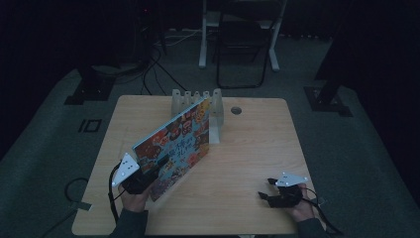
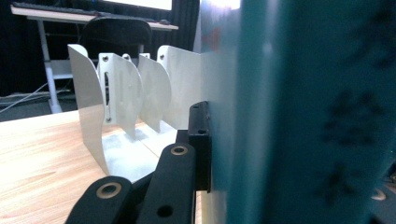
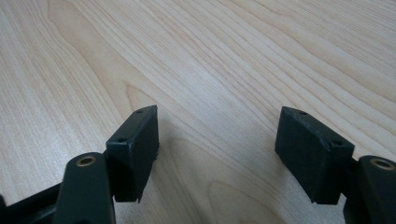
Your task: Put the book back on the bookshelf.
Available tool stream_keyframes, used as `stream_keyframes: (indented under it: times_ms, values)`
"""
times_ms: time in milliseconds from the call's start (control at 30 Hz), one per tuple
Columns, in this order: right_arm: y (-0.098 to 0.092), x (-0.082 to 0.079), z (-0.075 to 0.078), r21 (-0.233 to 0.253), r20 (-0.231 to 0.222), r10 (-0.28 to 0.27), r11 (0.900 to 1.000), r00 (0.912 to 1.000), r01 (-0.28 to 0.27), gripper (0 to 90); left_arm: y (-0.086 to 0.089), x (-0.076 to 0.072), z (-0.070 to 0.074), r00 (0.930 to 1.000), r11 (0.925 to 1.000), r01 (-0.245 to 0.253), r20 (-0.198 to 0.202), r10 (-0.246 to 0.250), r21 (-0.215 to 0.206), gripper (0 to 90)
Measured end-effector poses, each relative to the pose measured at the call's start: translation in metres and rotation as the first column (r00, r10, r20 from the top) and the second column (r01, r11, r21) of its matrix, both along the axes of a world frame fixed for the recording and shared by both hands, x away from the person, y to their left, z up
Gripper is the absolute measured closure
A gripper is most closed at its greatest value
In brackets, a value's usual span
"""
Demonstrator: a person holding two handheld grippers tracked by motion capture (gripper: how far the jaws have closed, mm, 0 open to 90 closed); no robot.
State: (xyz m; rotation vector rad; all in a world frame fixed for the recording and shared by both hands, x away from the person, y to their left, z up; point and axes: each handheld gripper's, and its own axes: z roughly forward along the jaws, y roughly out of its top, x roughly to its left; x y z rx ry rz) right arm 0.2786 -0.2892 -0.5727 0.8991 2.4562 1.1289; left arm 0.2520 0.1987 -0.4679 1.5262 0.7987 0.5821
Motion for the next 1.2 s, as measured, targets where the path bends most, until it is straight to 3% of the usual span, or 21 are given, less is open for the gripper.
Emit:
stream_keyframes:
  times_ms: [600,1200]
  values:
    - [0.0001,0.0,-0.0001,0.0,0.0,0.002,1.0,1.0,-0.002,29.1,-0.0013,-0.0033,0.0027,0.9964,0.9959,-0.081,0.029,0.08,0.04,81.3]
    - [0.0001,0.0,0.0,-0.001,-0.001,0.003,1.0,1.0,-0.003,29.0,-0.0012,-0.001,0.0043,0.9918,0.9915,-0.125,0.031,0.124,0.037,81.3]
